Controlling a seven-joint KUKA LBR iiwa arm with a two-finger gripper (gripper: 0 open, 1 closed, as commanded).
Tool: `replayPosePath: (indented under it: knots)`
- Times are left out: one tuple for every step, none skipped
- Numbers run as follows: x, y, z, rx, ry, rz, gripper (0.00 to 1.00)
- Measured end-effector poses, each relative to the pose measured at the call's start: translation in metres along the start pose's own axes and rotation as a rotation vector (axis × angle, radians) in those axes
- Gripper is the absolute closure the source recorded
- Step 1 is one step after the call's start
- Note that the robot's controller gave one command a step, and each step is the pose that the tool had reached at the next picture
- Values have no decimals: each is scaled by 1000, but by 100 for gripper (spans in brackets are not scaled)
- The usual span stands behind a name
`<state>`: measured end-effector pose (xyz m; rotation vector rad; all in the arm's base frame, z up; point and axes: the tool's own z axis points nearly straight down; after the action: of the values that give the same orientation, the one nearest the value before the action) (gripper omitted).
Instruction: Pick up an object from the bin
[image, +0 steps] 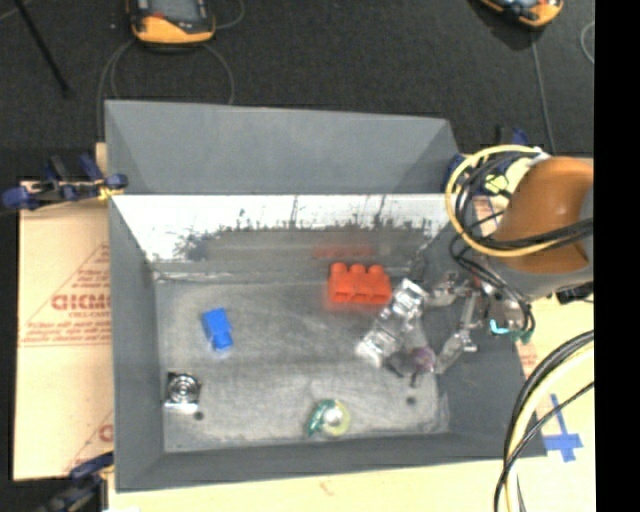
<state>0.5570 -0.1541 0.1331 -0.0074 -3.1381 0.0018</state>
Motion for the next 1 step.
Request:
replayPosePath:
  knots:
    - [-7, 13, 22, 0, -17, -98, 0]
